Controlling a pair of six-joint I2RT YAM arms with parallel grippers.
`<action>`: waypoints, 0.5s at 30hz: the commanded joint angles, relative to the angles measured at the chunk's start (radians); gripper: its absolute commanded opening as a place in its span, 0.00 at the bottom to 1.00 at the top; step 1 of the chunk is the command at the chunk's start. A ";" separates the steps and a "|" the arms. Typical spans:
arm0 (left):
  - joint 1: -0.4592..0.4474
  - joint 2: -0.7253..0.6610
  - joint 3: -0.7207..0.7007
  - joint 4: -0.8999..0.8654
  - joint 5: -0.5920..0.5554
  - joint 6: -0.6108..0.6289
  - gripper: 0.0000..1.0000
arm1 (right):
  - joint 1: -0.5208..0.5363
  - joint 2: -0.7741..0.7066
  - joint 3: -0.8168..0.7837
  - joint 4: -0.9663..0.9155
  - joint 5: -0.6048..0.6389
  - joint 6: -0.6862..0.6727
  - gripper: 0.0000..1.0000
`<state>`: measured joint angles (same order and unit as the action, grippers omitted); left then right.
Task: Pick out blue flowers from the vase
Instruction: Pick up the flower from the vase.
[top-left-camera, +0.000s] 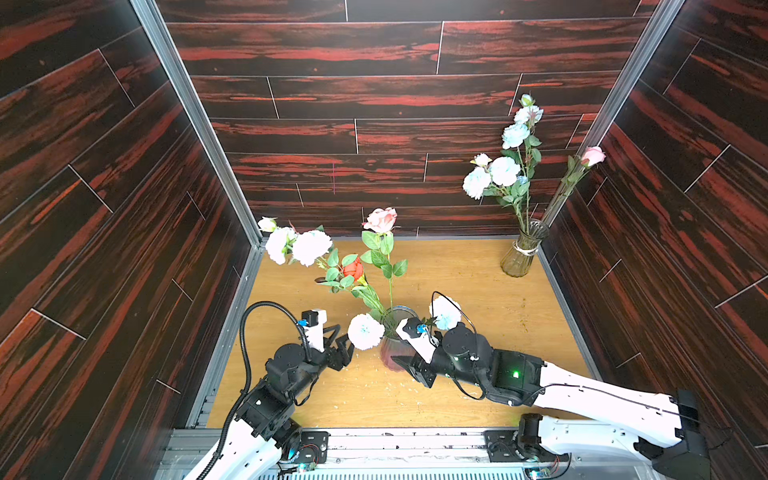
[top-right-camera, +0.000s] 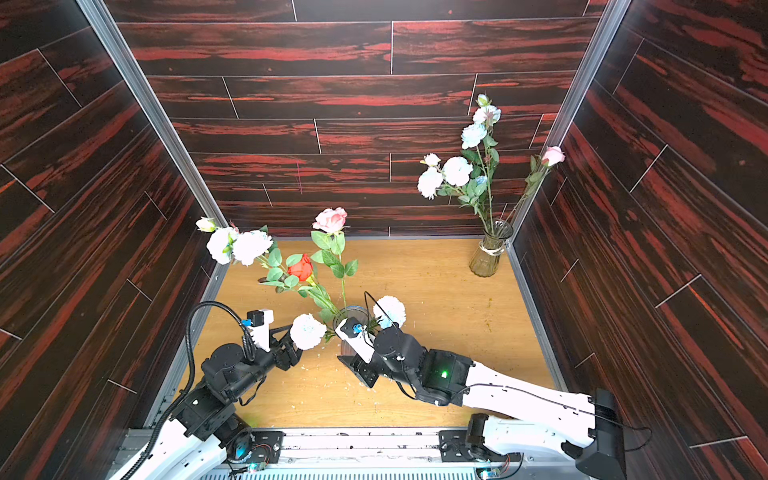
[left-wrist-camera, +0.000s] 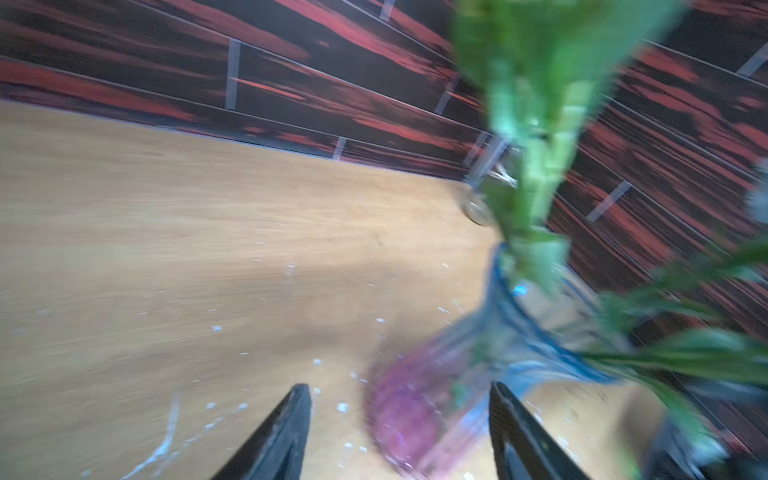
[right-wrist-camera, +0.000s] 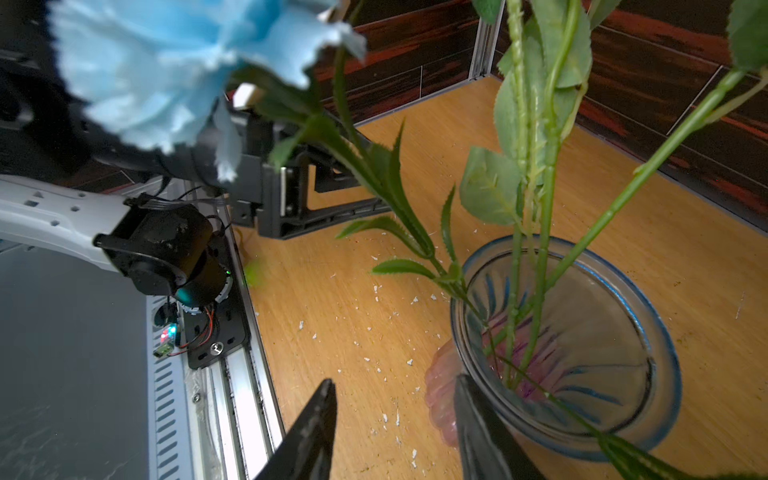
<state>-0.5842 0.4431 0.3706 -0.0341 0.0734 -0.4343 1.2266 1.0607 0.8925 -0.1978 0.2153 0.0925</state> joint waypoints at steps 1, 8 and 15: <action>-0.044 0.004 0.062 -0.041 0.021 0.023 0.70 | -0.007 -0.026 -0.011 0.051 0.012 0.003 0.48; -0.139 0.086 0.125 -0.021 0.004 0.038 0.69 | -0.062 0.047 0.040 0.050 -0.049 0.005 0.45; -0.199 0.130 0.144 -0.021 -0.043 0.054 0.69 | -0.112 0.161 0.117 0.042 -0.134 0.005 0.45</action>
<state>-0.7700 0.5640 0.4786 -0.0475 0.0593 -0.4030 1.1183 1.1912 0.9623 -0.1638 0.1291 0.0956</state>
